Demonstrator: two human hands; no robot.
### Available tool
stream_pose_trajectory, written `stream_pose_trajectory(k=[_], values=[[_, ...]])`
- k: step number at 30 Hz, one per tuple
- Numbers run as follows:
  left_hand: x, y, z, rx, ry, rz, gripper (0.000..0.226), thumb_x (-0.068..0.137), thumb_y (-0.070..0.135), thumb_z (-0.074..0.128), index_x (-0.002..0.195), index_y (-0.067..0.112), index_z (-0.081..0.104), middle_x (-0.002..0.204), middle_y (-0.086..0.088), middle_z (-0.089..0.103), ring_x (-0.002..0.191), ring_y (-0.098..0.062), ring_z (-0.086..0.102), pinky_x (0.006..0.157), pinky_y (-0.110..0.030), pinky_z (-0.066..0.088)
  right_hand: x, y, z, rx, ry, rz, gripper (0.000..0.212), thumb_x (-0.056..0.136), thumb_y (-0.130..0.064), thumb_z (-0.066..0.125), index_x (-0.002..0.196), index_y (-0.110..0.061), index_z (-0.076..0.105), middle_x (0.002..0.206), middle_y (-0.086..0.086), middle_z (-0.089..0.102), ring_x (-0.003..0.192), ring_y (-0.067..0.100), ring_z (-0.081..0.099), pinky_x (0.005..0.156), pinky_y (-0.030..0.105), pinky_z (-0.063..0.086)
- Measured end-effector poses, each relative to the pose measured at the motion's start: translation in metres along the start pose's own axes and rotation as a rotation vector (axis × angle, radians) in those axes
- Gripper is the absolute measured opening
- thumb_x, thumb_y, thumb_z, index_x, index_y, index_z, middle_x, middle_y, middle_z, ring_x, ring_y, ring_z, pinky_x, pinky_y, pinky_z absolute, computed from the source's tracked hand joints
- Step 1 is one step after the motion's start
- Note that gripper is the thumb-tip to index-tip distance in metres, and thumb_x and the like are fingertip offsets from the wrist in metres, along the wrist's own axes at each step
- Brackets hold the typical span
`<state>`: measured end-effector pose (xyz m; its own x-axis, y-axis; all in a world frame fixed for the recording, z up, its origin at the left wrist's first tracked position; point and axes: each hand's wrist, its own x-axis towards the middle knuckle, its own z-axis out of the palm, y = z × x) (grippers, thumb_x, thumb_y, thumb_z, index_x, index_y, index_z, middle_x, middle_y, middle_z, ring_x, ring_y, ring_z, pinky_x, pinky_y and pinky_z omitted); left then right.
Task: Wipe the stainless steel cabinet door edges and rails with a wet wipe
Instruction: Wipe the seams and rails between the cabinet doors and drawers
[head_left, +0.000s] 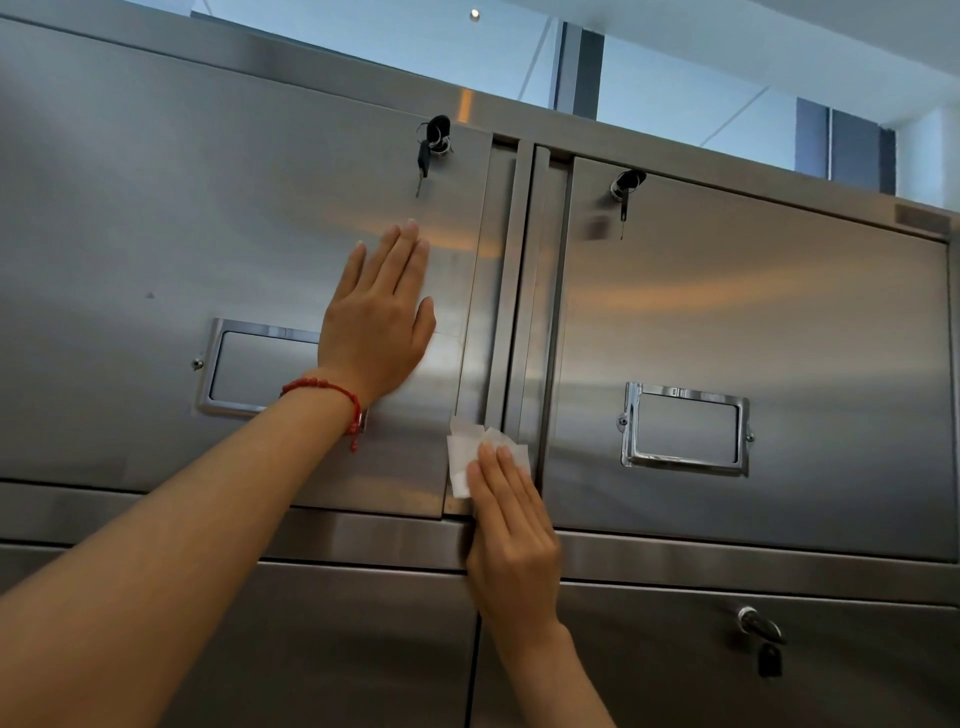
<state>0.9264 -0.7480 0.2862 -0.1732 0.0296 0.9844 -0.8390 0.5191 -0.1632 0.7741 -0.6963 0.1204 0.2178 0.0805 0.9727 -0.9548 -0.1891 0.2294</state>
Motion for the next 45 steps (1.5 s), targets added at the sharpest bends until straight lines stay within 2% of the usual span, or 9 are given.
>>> stream_pose_trajectory(k=[12, 17, 20, 23, 26, 40, 45], values=[[0.0, 0.0, -0.001, -0.006, 0.006, 0.002, 0.057, 0.094, 0.028, 0.026, 0.144, 0.002, 0.027, 0.152, -0.016, 0.023, 0.142, -0.026, 0.017, 0.117, -0.042, 0.01, -0.004, -0.002, -0.001, 0.002, 0.002, 0.009, 0.05, 0.061, 0.007, 0.084, 0.108, 0.003, 0.067, 0.119, 0.018, 0.062, 0.115, 0.03, 0.057, 0.094, 0.044, 0.049], [0.0, 0.0, -0.001, -0.007, 0.006, 0.0, 0.057, 0.093, 0.029, 0.025, 0.144, 0.002, 0.027, 0.152, -0.016, 0.023, 0.142, -0.027, 0.017, 0.117, -0.042, 0.01, 0.001, -0.001, -0.001, -0.004, 0.033, -0.009, 0.033, 0.076, 0.001, 0.071, 0.109, 0.002, 0.067, 0.12, 0.017, 0.06, 0.115, 0.03, 0.057, 0.094, 0.044, 0.049], [0.0, 0.0, -0.001, -0.01, 0.001, 0.001, 0.057, 0.093, 0.029, 0.025, 0.144, 0.002, 0.027, 0.152, -0.016, 0.022, 0.142, -0.026, 0.017, 0.117, -0.042, 0.01, 0.008, -0.002, 0.0, -0.001, 0.024, 0.019, 0.043, 0.067, 0.005, 0.08, 0.109, 0.004, 0.067, 0.119, 0.019, 0.062, 0.115, 0.031, 0.057, 0.092, 0.046, 0.05], [0.0, 0.0, -0.001, -0.009, -0.004, 0.001, 0.057, 0.094, 0.029, 0.025, 0.144, 0.002, 0.026, 0.152, -0.015, 0.021, 0.142, -0.026, 0.015, 0.117, -0.042, 0.009, -0.002, -0.003, 0.0, 0.003, 0.018, 0.013, 0.041, 0.069, 0.006, 0.078, 0.109, 0.004, 0.067, 0.12, 0.018, 0.06, 0.115, 0.031, 0.057, 0.091, 0.046, 0.051], [0.0, 0.0, -0.001, -0.009, -0.002, 0.002, 0.057, 0.093, 0.028, 0.026, 0.144, 0.002, 0.026, 0.152, -0.016, 0.021, 0.142, -0.026, 0.016, 0.117, -0.041, 0.009, -0.009, -0.004, -0.003, 0.016, -0.022, 0.012, 0.052, 0.06, 0.008, 0.085, 0.108, 0.003, 0.067, 0.119, 0.018, 0.062, 0.115, 0.03, 0.057, 0.093, 0.045, 0.05], [-0.001, 0.0, -0.001, -0.009, -0.009, 0.003, 0.059, 0.093, 0.031, 0.021, 0.144, 0.002, 0.025, 0.152, -0.016, 0.021, 0.142, -0.026, 0.016, 0.117, -0.042, 0.009, 0.004, -0.004, -0.004, 0.009, -0.04, 0.016, 0.053, 0.058, 0.009, 0.085, 0.107, 0.003, 0.068, 0.118, 0.018, 0.062, 0.113, 0.031, 0.058, 0.09, 0.046, 0.052], [0.0, 0.0, -0.001, -0.018, -0.003, 0.006, 0.057, 0.094, 0.028, 0.025, 0.144, 0.002, 0.026, 0.152, -0.016, 0.023, 0.142, -0.026, 0.017, 0.117, -0.042, 0.009, 0.011, -0.004, -0.003, 0.004, -0.037, 0.037, 0.052, 0.059, 0.01, 0.084, 0.108, 0.003, 0.068, 0.119, 0.018, 0.062, 0.114, 0.032, 0.057, 0.088, 0.047, 0.052]])
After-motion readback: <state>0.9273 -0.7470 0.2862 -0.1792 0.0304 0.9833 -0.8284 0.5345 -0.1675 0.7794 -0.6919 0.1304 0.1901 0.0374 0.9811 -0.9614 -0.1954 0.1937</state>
